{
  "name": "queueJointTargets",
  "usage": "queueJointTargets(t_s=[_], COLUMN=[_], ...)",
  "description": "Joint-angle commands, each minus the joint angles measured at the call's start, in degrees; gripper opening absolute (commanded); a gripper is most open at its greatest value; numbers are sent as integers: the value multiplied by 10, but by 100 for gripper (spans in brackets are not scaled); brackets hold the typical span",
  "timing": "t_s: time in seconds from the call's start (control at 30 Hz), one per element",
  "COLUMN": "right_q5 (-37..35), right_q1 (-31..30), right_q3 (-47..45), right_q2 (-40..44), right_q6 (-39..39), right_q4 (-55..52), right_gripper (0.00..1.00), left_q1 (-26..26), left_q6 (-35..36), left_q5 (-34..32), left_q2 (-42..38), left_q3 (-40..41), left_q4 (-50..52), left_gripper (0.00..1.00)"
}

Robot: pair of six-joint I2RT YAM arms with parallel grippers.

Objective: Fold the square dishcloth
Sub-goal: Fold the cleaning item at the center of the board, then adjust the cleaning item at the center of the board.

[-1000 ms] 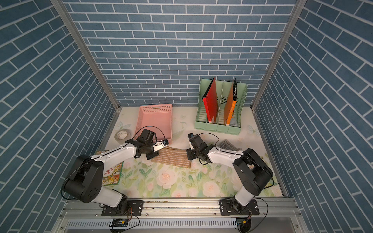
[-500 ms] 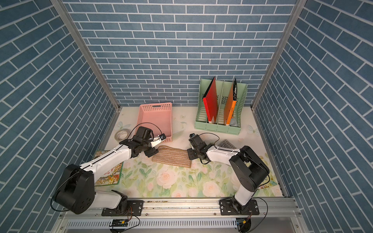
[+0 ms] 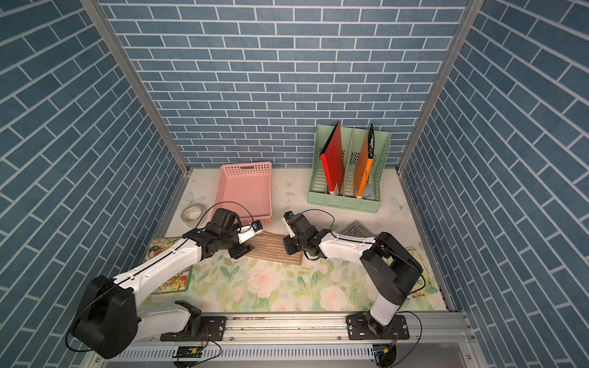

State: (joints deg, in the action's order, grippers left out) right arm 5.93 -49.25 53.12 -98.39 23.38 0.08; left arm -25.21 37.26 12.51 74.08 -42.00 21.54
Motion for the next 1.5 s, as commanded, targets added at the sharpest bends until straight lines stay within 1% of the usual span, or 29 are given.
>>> queueJointTargets(t_s=[0.0, 0.1, 0.17, 0.23, 0.3, 0.43, 0.53, 0.63, 0.8, 0.9, 1.03, 1.17, 1.27, 1.33, 1.37, 1.43, 1.47], right_q5=[8, -13, -24, -30, -40, -52, -62, -66, -98, -111, -116, -110, -78, -58, -41, -28, -34], right_q1=[23, 31, 31, 29, 29, 27, 8, -28, -95, -124, -149, -153, -157, -162, -163, -162, -158], right_q3=[14, 14, 9, -20, -59, -140, -194, -229, -230, -236, -254, -296, -310, -297, -286, -248, -222], right_q2=[-32, -61, -74, -65, -38, 25, 74, 116, 125, 138, 163, 193, 211, 219, 226, 245, 254], right_q6=[20, 29, 36, 43, 53, 93, 126, 156, 207, 243, 274, 295, 297, 290, 283, 262, 247], right_q4=[11, -4, -25, -31, -25, -14, -2, 10, -6, -9, -7, 1, 32, 38, 40, 22, 0], right_gripper=[5, 3, 1, 0, 0, 0, 0, 0, 0, 0, 0, 0, 0, 0, 0, 0, 4], left_q1=[-5, -6, -7, -8, -10, -37, -68, -88, -93, -94, -97, -111, -112, -111, -111, -111, -110], left_q6=[-10, -10, -8, 2, 22, 22, 15, 7, -16, -14, -5, 16, 10, 4, 1, 3, 6], left_q5=[9, -12, -17, -6, 10, 7, -24, -53, -89, -110, -122, -148, -154, -155, -155, -142, -138], left_q2=[19, 42, 49, 46, 35, 41, 75, 105, 152, 168, 185, 197, 189, 179, 172, 157, 148], left_q3=[17, 21, 25, 32, 41, 34, 17, 7, -29, -40, -56, -66, -75, -79, -81, -86, -86], left_q4=[-57, -74, -76, -72, -66, -66, -62, -83, -125, -156, -174, -177, -182, -187, -184, -161, -148], left_gripper=[69, 64, 64, 64, 65, 66, 65, 64, 62, 62, 62, 64, 65, 65, 66, 68, 68])
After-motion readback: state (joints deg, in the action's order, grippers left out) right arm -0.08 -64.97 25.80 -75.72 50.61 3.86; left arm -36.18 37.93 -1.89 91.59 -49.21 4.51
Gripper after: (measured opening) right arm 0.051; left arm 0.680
